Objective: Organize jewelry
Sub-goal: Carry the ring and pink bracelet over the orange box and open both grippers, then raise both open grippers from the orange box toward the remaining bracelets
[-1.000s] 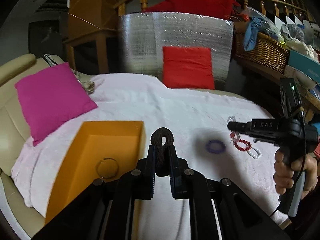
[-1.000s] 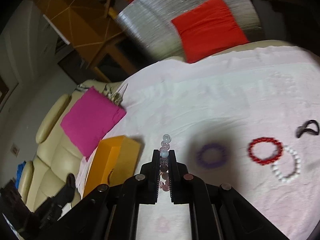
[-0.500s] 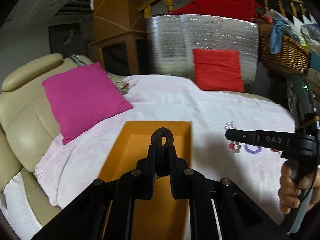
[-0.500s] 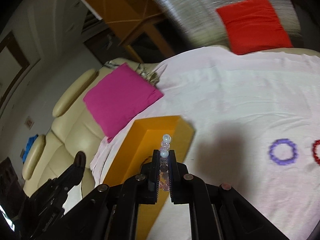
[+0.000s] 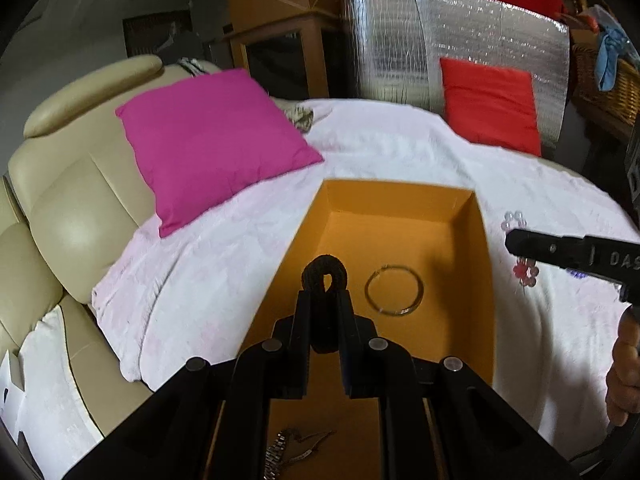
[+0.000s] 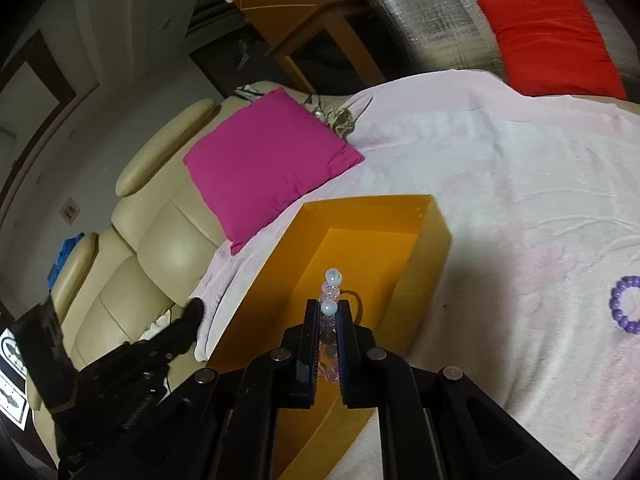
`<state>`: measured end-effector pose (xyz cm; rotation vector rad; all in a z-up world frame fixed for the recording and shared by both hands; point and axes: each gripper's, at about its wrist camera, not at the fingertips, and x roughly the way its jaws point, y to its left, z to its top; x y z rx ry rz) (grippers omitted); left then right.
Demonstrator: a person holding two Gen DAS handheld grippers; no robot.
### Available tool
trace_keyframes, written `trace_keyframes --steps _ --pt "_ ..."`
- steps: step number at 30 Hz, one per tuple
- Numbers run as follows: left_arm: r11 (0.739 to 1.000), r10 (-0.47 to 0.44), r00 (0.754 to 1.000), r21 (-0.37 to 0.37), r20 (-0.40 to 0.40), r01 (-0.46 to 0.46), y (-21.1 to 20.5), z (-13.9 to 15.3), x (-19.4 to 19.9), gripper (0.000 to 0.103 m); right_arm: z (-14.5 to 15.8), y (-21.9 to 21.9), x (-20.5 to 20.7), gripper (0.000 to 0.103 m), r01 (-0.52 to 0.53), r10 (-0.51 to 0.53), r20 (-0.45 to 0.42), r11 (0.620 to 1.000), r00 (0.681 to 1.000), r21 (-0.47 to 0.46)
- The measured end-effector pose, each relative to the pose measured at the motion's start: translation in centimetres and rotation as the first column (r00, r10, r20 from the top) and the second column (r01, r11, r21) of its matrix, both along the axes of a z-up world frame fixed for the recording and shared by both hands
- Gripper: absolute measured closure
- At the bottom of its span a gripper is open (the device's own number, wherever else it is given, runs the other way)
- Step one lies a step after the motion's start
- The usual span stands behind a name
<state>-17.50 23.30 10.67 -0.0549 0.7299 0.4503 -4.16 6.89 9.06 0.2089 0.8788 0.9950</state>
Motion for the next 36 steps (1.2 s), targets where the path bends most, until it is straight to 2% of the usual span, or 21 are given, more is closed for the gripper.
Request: trace_keyframes --steps 11,22,27,31,36 --pt "1.0 0.014 0.997 -0.017 -0.077 -0.016 0.9 -3.5 1.3 0.09 -1.6 2.4 -2.2 0.094 -0.08 0.081 0.018 0.994 0.997 -0.072" --pt "0.999 0.04 0.995 0.023 -0.091 -0.038 1.0 -4.0 1.4 0.09 -2.9 3.6 -4.0 0.093 -0.137 0.14 0.015 0.982 0.99 -0.129" --pt "0.996 0.073 0.991 0.051 -0.112 -0.067 0.9 -4.1 1.4 0.086 -3.4 3.6 -4.5 0.091 -0.162 0.161 -0.015 0.975 0.987 -0.149" --pt "0.995 0.091 0.99 0.061 -0.11 -0.084 0.7 -3.8 1.3 0.06 -2.9 2.7 -4.2 0.091 -0.138 0.138 -0.005 0.98 0.99 -0.144" --pt "0.994 0.084 0.992 0.08 -0.093 -0.077 -0.4 -2.9 1.3 0.05 -1.7 -0.1 -2.8 0.091 -0.054 0.054 -0.001 0.993 0.999 -0.108"
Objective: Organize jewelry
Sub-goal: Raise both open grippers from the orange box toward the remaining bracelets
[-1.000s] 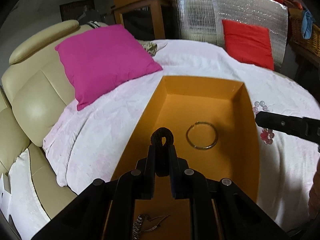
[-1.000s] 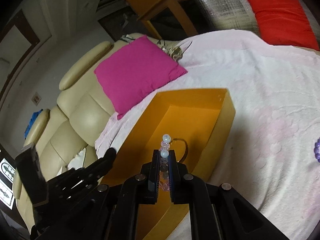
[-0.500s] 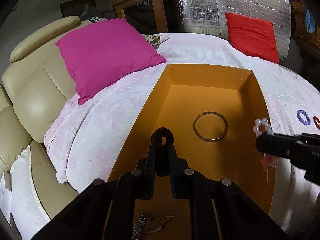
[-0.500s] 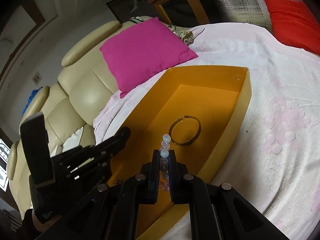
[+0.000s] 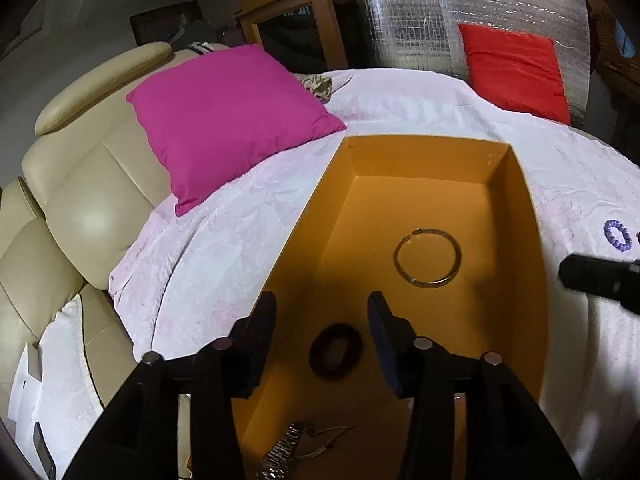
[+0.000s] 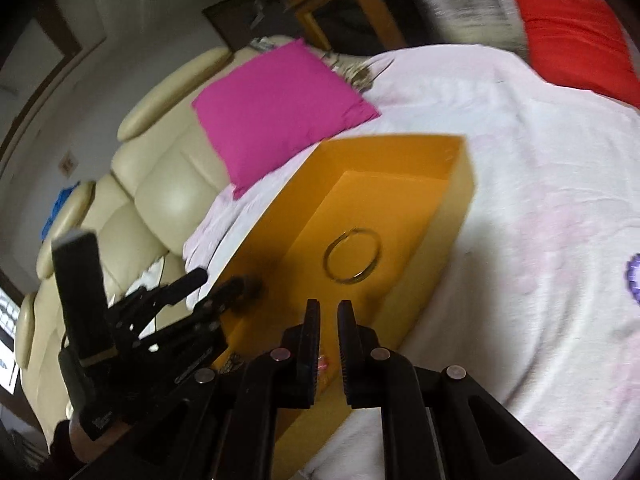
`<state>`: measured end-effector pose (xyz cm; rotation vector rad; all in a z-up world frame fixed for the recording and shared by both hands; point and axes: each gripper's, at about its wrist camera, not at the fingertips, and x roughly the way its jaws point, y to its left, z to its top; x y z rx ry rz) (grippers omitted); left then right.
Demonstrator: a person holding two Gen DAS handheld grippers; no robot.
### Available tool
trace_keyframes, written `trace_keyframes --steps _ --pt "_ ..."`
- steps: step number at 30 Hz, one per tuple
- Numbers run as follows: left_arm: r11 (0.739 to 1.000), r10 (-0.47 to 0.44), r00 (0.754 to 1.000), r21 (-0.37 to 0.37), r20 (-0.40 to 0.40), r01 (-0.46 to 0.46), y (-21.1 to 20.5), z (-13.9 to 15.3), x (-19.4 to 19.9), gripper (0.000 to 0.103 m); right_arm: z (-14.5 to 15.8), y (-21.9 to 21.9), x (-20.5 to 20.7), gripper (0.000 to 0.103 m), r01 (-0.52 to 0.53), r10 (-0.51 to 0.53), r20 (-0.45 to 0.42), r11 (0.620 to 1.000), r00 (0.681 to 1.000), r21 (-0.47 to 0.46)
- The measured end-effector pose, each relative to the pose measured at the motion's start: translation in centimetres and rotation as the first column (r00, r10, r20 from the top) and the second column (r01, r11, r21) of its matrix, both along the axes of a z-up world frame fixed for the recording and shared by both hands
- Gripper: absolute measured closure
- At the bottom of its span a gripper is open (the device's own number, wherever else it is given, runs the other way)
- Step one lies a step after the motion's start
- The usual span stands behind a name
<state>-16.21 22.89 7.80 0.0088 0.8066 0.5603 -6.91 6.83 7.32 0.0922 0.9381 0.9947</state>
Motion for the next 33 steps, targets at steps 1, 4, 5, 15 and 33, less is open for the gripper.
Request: trace_keyframes --steps 1,4,5,15,33 --pt "1.0 -0.003 1.0 0.001 0.003 0.003 -0.3 0.2 0.0 0.048 0.2 -0.8 0.3 0.091 0.022 -0.022 -0.003 1.0 1.0 0.006" --pt "0.999 -0.04 0.999 -0.001 0.016 0.04 -1.9 0.9 0.2 0.044 0.4 -2.2 0.9 0.091 0.07 -0.07 -0.005 0.998 0.998 -0.005" --pt "0.999 -0.051 0.998 0.001 0.021 0.051 -2.5 1.1 0.3 0.042 0.3 -2.8 1.2 0.091 0.09 -0.09 -0.014 0.996 0.996 -0.013" --pt "0.979 -0.201 0.977 0.035 0.063 0.199 -9.0 2.8 1.1 0.033 0.4 -8.2 3.0 0.091 0.235 -0.239 -0.052 0.969 0.97 -0.076" --pt "0.951 -0.308 0.95 0.052 0.048 0.305 -14.7 2.7 1.6 0.032 2.9 -25.6 6.5 0.083 0.563 -0.563 -0.119 0.825 0.818 -0.038"
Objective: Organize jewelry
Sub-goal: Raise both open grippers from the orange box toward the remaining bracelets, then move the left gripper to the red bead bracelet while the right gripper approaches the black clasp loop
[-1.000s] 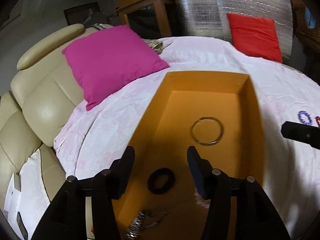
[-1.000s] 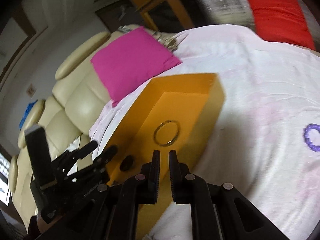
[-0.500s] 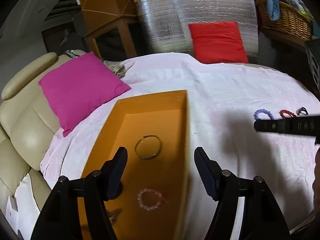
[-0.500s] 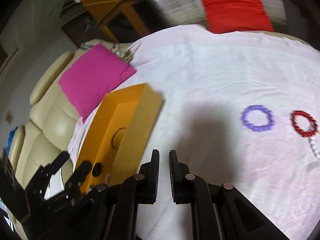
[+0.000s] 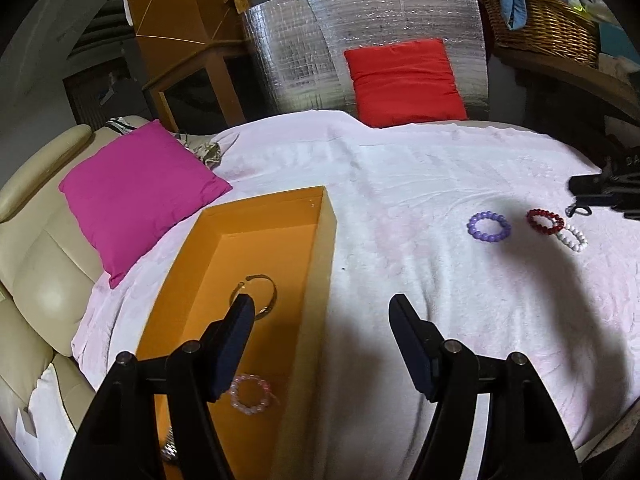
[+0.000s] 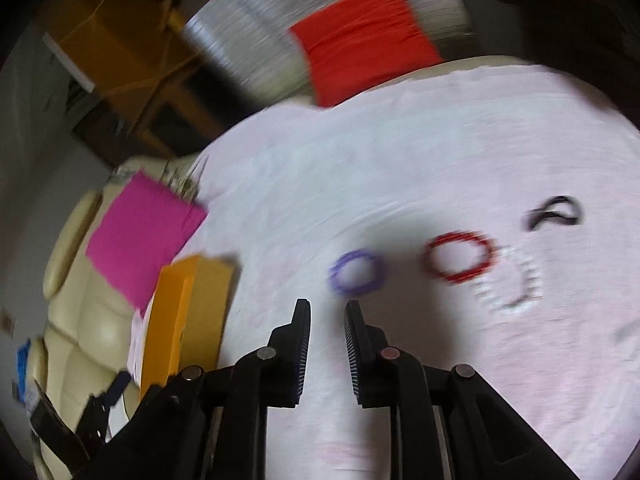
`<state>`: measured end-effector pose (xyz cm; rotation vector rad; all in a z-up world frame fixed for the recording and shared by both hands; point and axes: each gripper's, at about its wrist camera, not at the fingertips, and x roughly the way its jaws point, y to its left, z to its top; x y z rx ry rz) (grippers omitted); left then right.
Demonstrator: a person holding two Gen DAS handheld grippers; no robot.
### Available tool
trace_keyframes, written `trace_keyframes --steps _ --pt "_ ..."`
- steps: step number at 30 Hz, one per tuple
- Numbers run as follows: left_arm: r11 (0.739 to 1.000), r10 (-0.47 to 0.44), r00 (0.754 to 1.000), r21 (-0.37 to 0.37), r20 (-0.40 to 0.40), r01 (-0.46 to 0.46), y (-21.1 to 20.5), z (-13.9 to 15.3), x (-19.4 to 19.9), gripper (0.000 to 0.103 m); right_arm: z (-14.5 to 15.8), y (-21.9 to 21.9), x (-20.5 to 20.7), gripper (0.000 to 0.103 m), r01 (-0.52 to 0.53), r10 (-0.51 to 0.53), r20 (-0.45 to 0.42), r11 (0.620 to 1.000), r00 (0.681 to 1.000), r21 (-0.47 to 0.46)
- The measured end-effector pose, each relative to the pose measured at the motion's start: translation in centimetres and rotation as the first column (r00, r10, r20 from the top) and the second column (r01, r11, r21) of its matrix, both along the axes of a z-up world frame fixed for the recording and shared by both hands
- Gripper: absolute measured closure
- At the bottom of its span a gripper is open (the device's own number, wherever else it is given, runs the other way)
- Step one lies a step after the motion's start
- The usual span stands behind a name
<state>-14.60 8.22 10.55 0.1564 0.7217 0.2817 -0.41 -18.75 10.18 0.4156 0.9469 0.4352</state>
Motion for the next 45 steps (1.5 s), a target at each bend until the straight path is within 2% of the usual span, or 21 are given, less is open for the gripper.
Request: trace_keyframes --steps 6,11,18,22,26,30,35,38,45 --pt "0.999 -0.04 0.999 0.0 -0.005 0.04 -1.8 0.0 0.1 0.032 0.1 -7.5 0.8 0.083 0.168 -0.166 -0.052 0.985 0.985 0.029" --pt "0.996 -0.086 0.996 -0.037 -0.017 0.085 -3.9 0.3 0.6 0.032 -0.3 -10.4 0.7 0.081 0.234 -0.231 -0.096 0.972 0.968 0.029" --pt "0.985 -0.175 0.984 0.005 -0.021 0.175 -8.1 1.6 0.3 0.032 -0.5 -14.3 0.7 0.081 0.319 -0.308 -0.129 0.946 0.942 0.067" --pt "0.981 -0.195 0.981 0.004 0.011 0.194 -9.6 2.6 0.9 0.029 -0.8 -14.0 0.7 0.081 0.332 -0.318 -0.153 0.941 0.936 0.072" --pt "0.981 -0.192 0.981 -0.018 0.029 0.192 -10.9 2.8 3.6 0.027 -0.9 -12.0 0.9 0.081 0.275 -0.268 -0.146 0.961 0.952 0.033" --pt "0.983 -0.177 0.983 -0.035 0.038 0.179 -11.8 2.6 5.9 0.027 -1.1 -11.0 1.4 0.081 0.258 -0.252 -0.141 0.966 0.957 0.03" --pt "0.982 -0.182 0.982 -0.036 0.04 0.184 -12.5 1.7 7.6 0.027 -1.6 -10.0 2.4 0.081 0.253 -0.249 -0.14 0.967 0.958 0.012" --pt "0.981 -0.18 0.983 -0.069 0.033 0.182 -12.6 0.9 8.7 0.027 -1.8 -9.5 2.7 0.081 0.238 -0.237 -0.133 0.971 0.962 -0.01" --pt "0.98 -0.18 0.983 -0.084 0.032 0.182 -13.4 -0.4 10.7 0.027 -2.8 -10.1 3.4 0.081 0.253 -0.254 -0.135 0.967 0.958 -0.023"
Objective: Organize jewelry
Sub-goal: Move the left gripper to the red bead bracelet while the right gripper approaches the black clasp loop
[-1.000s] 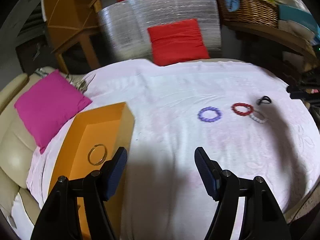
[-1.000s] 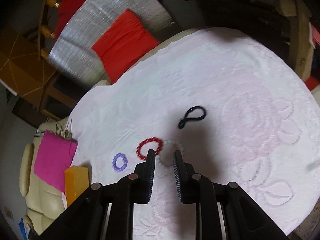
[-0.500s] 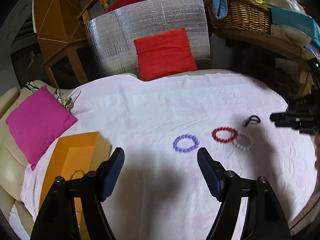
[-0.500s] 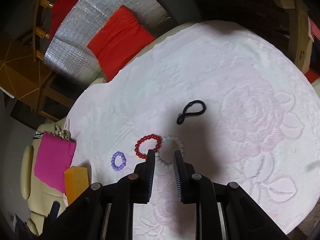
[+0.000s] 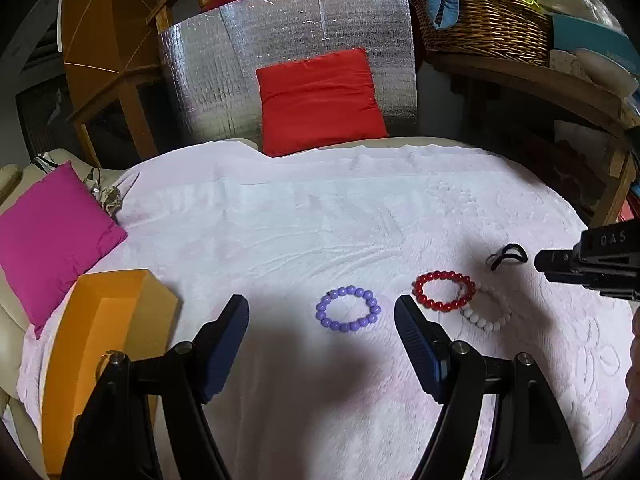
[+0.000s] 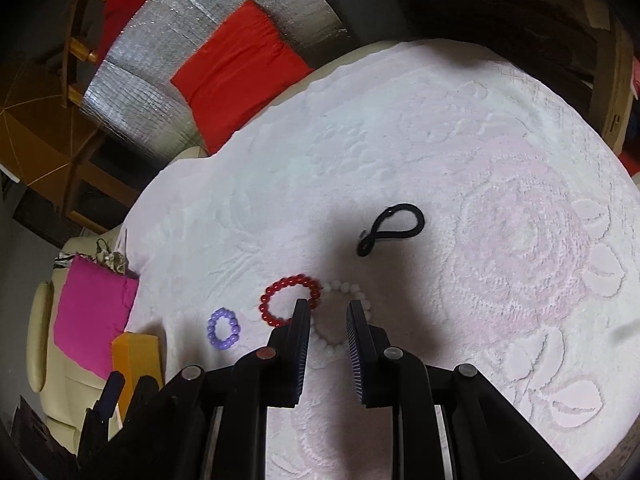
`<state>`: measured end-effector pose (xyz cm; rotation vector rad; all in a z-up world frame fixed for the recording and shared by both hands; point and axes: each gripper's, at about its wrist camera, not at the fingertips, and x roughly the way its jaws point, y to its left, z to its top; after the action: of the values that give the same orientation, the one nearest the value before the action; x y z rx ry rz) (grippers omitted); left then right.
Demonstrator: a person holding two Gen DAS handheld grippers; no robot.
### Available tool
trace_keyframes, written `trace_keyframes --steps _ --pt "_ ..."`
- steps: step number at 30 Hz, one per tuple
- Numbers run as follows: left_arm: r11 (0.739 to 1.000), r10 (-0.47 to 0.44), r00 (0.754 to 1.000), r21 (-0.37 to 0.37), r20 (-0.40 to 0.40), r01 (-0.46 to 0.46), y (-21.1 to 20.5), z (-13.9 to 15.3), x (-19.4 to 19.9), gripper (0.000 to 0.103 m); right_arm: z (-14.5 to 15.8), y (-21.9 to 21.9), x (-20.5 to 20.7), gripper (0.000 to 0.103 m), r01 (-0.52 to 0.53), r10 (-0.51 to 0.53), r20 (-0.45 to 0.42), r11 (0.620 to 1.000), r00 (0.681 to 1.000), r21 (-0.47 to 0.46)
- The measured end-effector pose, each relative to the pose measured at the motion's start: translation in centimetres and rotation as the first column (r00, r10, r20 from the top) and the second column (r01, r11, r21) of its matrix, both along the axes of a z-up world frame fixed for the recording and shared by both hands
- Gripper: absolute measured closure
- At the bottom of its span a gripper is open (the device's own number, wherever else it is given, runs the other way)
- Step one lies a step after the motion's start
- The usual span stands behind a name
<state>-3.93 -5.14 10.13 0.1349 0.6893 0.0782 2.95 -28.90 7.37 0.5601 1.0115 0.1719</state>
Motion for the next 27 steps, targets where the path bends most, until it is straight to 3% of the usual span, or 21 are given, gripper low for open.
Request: trace_keyframes --steps 11,14,16,27 --pt "1.0 0.007 1.0 -0.013 -0.023 -0.007 0.3 -2.7 1.8 0.027 -0.9 0.0 0.7 0.081 -0.003 0.003 -0.004 1.0 1.0 -0.027" --pt "1.0 0.003 1.0 0.006 -0.03 -0.003 0.3 -3.4 2.1 0.027 -1.2 -0.2 0.7 0.065 0.004 -0.004 -0.005 1.0 1.0 -0.021" --pt "1.0 0.0 0.999 0.004 -0.036 0.0 0.4 -3.7 2.2 0.027 -1.4 -0.5 0.7 0.061 0.015 -0.015 -0.003 1.0 1.0 -0.02" --pt "1.0 0.0 0.999 0.009 -0.045 0.001 0.9 -4.4 2.3 0.027 -1.5 -0.8 0.5 0.061 0.028 -0.029 -0.004 0.999 1.0 -0.027"
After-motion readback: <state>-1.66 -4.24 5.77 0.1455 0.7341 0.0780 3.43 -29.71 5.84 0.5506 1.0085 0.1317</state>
